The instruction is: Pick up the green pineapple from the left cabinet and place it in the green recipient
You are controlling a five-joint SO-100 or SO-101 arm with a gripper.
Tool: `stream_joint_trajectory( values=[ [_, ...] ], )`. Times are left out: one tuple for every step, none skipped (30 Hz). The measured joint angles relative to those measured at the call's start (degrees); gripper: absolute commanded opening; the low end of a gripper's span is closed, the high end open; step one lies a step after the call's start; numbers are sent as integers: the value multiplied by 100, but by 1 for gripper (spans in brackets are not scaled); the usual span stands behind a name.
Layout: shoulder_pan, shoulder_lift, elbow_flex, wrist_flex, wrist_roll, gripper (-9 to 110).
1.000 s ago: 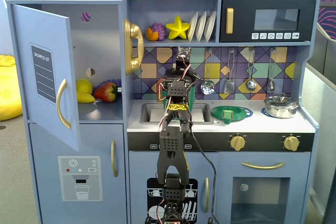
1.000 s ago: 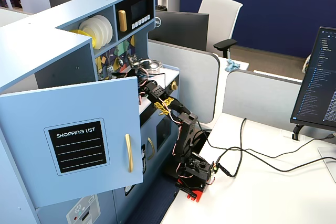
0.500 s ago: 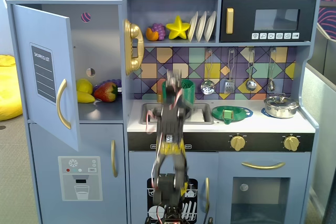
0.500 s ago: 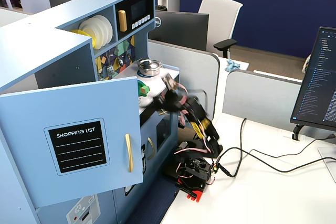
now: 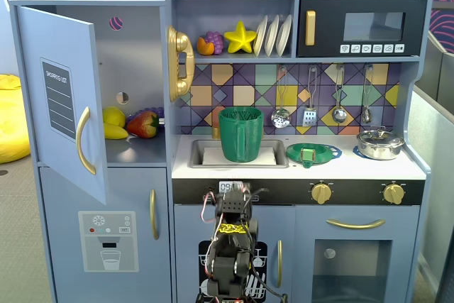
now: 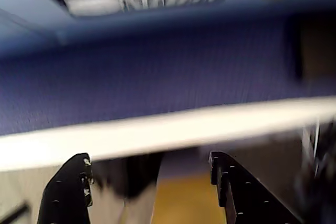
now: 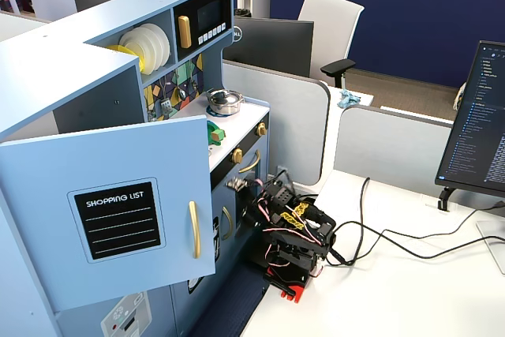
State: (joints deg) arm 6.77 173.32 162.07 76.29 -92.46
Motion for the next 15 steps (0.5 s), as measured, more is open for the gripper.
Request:
stream_joint_trajectory(
  values=[
    [0,-18,220,-185,9,20],
    [0,-18,422,-325,9,20],
    [0,-18,642,-439,9,19],
    [0,0,791,-466,9,20],
    [-9,0,870,-519,70,21],
    [-26,0,923,-510,167,21],
    [-44,35,949,-448,246,21],
    [-70,62,958,-369,316,21],
    [-79,105,958,-290,369,21],
    [-79,185,958,-220,369,21],
    [-79,299,958,-132,360,21],
    [-79,466,958,-35,299,21],
    [-70,633,896,70,281,21],
    [-44,738,879,114,281,21],
    [0,800,888,114,281,21]
  ],
)
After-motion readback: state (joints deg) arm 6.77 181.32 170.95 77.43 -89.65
